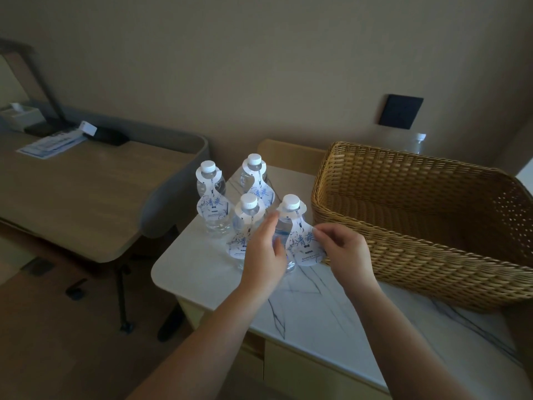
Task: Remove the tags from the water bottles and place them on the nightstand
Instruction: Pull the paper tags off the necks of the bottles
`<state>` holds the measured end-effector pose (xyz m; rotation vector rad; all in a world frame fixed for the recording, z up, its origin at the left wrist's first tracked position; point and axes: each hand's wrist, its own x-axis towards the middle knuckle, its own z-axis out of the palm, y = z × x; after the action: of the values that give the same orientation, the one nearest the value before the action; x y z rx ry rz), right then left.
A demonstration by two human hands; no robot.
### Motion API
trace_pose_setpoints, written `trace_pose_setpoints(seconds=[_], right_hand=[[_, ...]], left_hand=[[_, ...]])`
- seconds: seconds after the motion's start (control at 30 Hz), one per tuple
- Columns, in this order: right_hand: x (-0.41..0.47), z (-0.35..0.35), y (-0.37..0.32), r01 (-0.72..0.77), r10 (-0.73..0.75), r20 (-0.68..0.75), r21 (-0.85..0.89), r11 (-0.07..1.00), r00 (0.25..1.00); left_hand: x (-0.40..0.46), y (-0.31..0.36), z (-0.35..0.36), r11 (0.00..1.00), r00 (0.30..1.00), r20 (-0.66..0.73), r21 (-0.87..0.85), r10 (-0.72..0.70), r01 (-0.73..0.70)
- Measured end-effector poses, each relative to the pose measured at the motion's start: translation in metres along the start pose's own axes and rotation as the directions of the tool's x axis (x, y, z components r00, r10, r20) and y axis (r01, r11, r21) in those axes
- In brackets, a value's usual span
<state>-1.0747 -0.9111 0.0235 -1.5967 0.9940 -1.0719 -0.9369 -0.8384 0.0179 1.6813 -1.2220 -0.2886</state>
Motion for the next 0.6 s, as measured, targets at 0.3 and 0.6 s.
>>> trace_pose_setpoints(seconds=[0.3, 0.6], right_hand=[[0.015, 0.011, -0.029, 0.044, -0.04, -0.064, 0.058, 0.997, 0.997], [-0.016, -0.011, -0.025, -0.008, 0.046, -0.197, 0.19, 0.982, 0.979]], left_hand=[[-0.001, -0.009, -0.007, 0.996, 0.999, 0.038, -0.081, -0.019, 0.022], [-0.006, -0.013, -0.006, 0.996, 0.997, 0.066, -0.082, 0.034, -0.028]])
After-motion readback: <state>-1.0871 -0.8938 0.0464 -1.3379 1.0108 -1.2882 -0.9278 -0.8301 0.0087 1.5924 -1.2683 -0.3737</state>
